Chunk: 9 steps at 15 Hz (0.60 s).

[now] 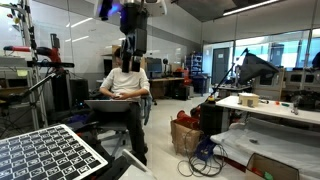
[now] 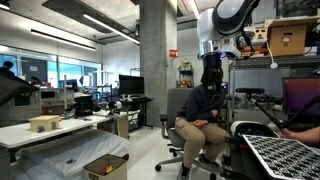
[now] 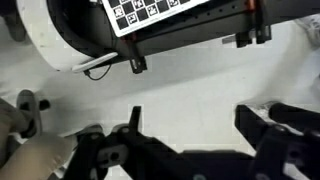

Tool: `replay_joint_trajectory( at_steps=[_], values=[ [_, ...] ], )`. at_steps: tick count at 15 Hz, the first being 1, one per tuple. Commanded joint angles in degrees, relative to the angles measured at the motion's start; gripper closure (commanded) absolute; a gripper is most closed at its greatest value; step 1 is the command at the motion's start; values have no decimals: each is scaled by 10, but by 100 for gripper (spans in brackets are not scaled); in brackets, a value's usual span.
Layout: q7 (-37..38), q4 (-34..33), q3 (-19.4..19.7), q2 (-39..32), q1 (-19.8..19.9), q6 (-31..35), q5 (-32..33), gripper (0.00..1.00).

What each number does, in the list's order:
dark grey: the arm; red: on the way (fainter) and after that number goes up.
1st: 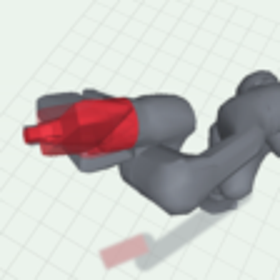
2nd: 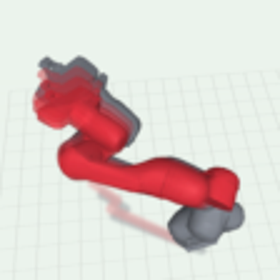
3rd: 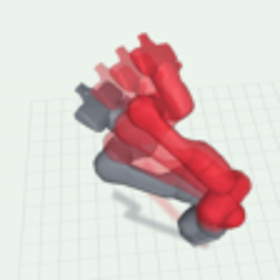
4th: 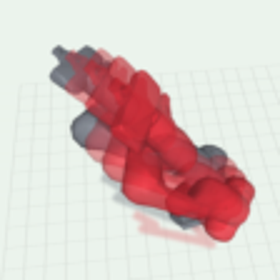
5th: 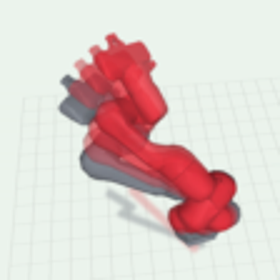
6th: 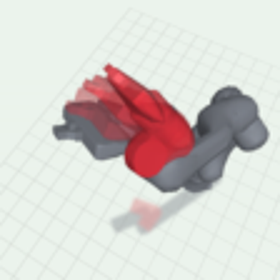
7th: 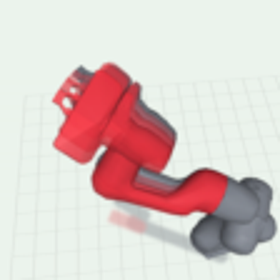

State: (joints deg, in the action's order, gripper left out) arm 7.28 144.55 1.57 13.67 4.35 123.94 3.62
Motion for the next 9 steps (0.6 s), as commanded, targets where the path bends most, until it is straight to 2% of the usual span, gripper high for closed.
replay_joint_trajectory(
  at_steps=[1,9],
  values=[
    [0,-4,3,-4,-1,-1,0,0],
    [1,-7,3,-8,-1,-1,0,0]
  ],
)
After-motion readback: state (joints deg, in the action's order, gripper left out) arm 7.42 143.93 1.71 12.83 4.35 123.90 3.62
